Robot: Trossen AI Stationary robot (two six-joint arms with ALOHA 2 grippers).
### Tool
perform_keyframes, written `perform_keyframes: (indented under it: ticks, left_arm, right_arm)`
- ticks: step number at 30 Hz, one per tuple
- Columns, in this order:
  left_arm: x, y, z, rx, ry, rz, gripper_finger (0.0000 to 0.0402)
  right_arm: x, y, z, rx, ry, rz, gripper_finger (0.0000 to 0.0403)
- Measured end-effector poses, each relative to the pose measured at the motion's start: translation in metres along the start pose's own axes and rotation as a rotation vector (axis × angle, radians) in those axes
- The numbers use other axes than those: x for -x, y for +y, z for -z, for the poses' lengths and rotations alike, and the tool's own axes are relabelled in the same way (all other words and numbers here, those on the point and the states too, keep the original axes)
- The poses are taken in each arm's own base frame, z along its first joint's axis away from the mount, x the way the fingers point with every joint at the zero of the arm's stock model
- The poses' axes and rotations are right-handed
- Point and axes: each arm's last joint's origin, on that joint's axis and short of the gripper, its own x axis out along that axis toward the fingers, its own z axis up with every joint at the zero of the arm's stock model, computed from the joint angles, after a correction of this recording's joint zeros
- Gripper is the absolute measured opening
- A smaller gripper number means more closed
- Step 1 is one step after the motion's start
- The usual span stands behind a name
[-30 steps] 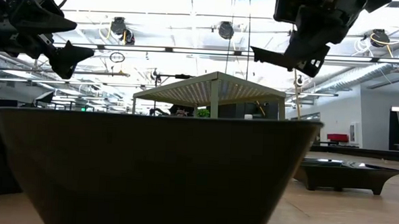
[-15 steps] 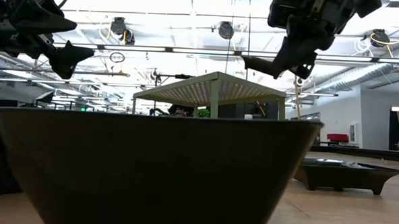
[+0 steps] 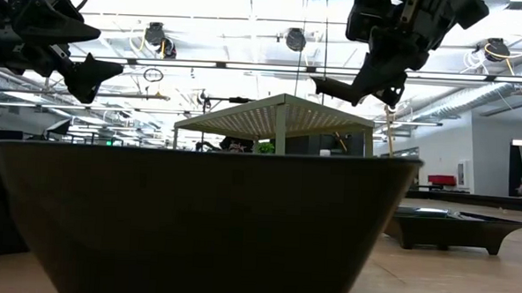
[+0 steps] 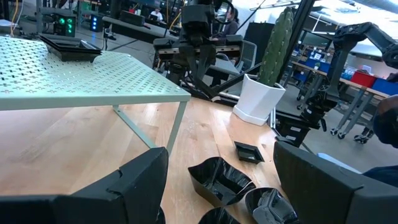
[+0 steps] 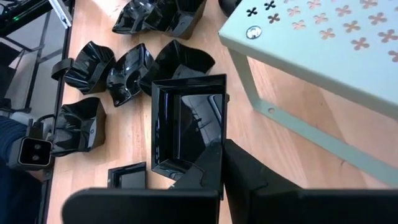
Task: Pick & Place Mini shaped plates
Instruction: Stack the square plate on top of the other square plate on the shelf
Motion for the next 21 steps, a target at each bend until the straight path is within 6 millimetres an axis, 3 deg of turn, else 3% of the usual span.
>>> perform_keyframes:
  ticks: [9,21]
  left_arm:
    - [0.0,0.0,0.0,0.0,0.0,0.0,0.0296]
    - [0.0,0.0,0.0,0.0,0.0,0.0,0.0296]
  right_arm:
    - [0.002,-0.003,-0.013,0.033,-0.09,-0.066,0.0]
    - [0.013,-0.031,-0.04,0.067,-0.263,-0.104,0.0]
